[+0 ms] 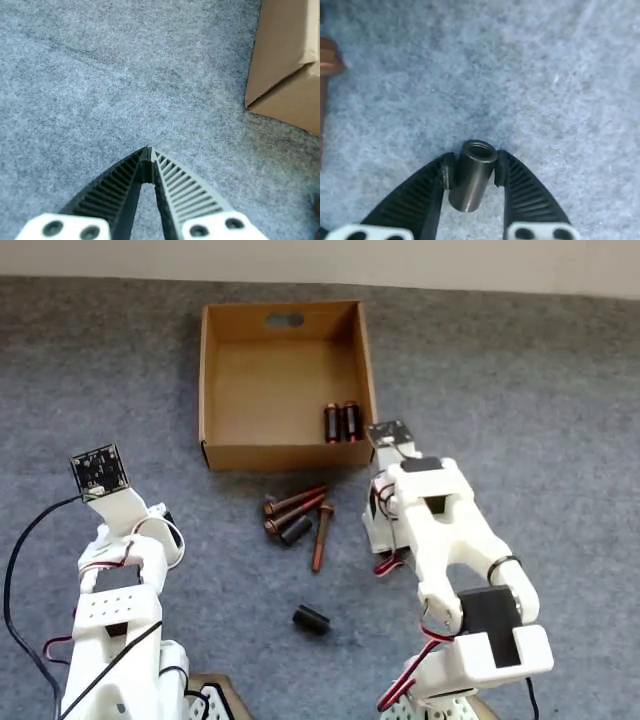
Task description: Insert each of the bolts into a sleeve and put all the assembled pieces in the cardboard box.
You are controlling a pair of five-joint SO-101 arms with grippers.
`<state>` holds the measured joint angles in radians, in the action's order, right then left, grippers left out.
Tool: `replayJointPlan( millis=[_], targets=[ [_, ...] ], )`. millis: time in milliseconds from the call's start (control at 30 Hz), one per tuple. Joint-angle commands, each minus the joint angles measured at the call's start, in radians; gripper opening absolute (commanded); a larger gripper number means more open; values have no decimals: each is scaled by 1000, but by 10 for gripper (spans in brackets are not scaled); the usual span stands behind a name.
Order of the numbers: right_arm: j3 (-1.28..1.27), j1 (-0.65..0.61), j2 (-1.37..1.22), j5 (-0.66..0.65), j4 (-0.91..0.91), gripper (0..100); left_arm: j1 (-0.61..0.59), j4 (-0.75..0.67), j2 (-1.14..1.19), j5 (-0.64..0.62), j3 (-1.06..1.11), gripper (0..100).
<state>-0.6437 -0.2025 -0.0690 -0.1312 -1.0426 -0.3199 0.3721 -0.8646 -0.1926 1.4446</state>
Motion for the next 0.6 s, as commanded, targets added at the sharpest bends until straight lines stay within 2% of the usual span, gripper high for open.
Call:
replayJointPlan(
  millis=[0, 133, 300, 567],
  targets=[
    [-31, -15, -10, -11, 4, 122, -1, -17, -2, -8, -38, 13],
    [-30, -15, -10, -11, 5, 1, -1, -17, -2, -8, -38, 13],
    [-35, -15, 56, -35, -2, 6, -1, -17, -2, -8, -38, 13],
    [-122, -15, 610, -46, -58, 6, -1, -12, -2, -2, -47, 13]
  ],
)
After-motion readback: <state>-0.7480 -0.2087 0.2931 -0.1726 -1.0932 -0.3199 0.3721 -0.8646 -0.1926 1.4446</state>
